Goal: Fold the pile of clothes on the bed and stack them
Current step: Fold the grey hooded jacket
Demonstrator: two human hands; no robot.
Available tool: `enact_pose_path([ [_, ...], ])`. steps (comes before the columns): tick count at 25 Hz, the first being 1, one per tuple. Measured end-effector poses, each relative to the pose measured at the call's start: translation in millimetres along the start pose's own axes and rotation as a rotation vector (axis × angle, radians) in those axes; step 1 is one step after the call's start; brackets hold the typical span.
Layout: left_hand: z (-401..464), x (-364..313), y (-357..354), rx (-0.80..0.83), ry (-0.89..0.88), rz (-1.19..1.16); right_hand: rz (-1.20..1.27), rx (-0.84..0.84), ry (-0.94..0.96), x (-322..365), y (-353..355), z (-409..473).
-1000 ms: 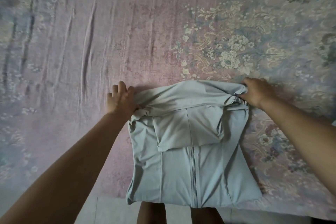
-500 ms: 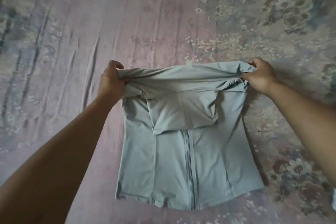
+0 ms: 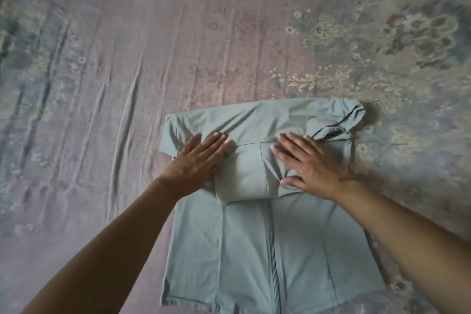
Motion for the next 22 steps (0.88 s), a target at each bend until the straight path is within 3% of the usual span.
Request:
enact_pose_path([
  [3, -5, 11, -4, 0.020, -0.049, 0.091, -0.049, 0.048, -0.069, 11, -19, -4],
  [7, -12, 8, 0, 0.060, -0.262, -0.046, -0.039, 0.030, -0.093, 21, -15, -22],
  [9, -19, -1, 3, 0.057, -0.251, -0.066, -0.039, -0.011, -0.129, 30, -10, -31],
  [11, -24, 0, 8, -0.028, -0.014, -0.089, -0.024, -0.053, -0.121, 51, -4, -34],
  [13, -25, 11, 20, -0.207, 0.385, -0.199, -0.014, -0.084, -0.070, 81, -7, -33],
  [15, -26, 22, 31, -0.303, 0.880, -0.501, -0.014, -0.058, -0.078, 101, -18, -32],
  [17, -25, 27, 32, -0.228, 1.287, -0.835, -0.011, -0.038, -0.143, 109, -29, -33],
  [19, -21, 30, 33, -0.229, 1.450, -0.992, -0.023, -0.055, -0.177, 113, -32, -34],
  [22, -16, 36, 34, -0.231, 1.414, -1.090, -0.002, -0.112, -0.172, 116, -24, -35],
])
Point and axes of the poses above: each hand's wrist, its own z-axis towards the middle knuckle, its own y-axis out of the back of the hand, x = y × z, the point moved 2 cm from there along z, towards the middle knuckle, and after that the axes turned 7 degrees about x, right-handed, at the moved point
